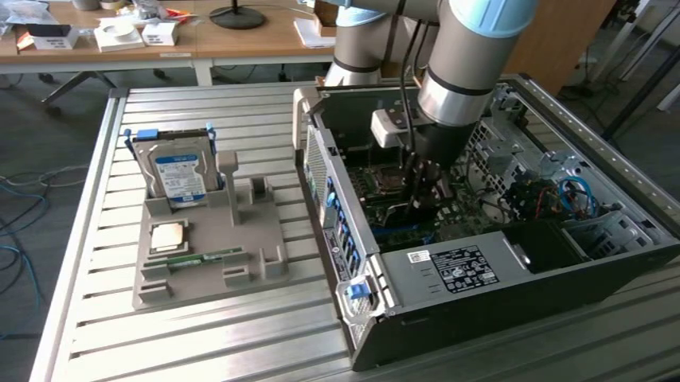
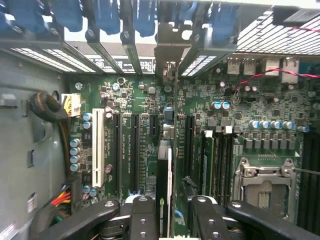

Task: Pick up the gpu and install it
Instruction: 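Insert the gpu into the slot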

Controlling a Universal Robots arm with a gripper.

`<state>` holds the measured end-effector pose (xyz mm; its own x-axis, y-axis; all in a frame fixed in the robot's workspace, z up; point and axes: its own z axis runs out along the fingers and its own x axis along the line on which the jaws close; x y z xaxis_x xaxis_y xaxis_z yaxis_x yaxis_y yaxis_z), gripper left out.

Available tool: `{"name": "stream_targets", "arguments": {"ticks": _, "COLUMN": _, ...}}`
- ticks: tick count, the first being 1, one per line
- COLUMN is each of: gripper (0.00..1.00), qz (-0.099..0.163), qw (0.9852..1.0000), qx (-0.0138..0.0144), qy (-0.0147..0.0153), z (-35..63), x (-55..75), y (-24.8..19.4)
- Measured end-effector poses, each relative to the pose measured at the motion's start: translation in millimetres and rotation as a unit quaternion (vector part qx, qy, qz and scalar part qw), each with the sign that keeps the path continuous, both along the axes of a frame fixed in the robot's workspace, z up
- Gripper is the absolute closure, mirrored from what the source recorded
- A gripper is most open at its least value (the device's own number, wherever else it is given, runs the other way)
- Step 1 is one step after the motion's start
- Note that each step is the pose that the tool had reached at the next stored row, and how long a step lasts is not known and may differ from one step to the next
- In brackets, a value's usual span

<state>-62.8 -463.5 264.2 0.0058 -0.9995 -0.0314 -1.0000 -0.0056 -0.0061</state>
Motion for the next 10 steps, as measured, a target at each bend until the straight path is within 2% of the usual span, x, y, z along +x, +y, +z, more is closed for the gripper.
{"name": "stream_targets", "arguments": {"ticks": 10, "gripper": 0.67, "qz": 0.000, "qw": 1.0000, "qx": 0.0000, "qy": 0.0000, "z": 41.2, "x": 0.0, "y": 0.0}}
